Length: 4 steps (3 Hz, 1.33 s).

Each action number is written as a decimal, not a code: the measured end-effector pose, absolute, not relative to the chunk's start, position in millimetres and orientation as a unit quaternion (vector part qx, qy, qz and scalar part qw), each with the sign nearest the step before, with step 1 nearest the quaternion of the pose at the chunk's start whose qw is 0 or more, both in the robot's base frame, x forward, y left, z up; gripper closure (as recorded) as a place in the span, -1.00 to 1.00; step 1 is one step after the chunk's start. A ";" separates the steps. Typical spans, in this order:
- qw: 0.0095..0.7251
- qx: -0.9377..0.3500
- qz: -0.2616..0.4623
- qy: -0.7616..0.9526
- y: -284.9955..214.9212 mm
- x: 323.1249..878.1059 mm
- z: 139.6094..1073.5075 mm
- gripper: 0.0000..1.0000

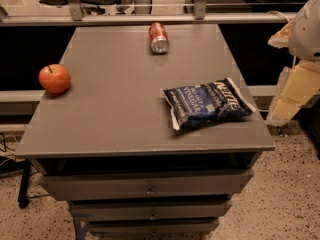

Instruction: Place coke can upright

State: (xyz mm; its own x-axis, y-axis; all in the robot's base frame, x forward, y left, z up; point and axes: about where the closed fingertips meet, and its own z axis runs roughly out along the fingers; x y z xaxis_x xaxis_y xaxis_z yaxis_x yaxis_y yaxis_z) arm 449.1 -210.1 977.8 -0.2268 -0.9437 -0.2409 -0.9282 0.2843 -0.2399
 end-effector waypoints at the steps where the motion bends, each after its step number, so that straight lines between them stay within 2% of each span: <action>1: 0.179 -0.590 -0.006 0.787 -188.1 487.7 970.1 -1.00; 2: 0.183 -0.565 0.005 0.805 -164.5 543.3 958.0 -1.00; 4: 0.213 -0.416 0.061 0.882 -118.9 663.2 934.8 -1.00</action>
Offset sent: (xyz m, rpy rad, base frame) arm 0.1958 0.0851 -0.0399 0.1428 0.0615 -0.2701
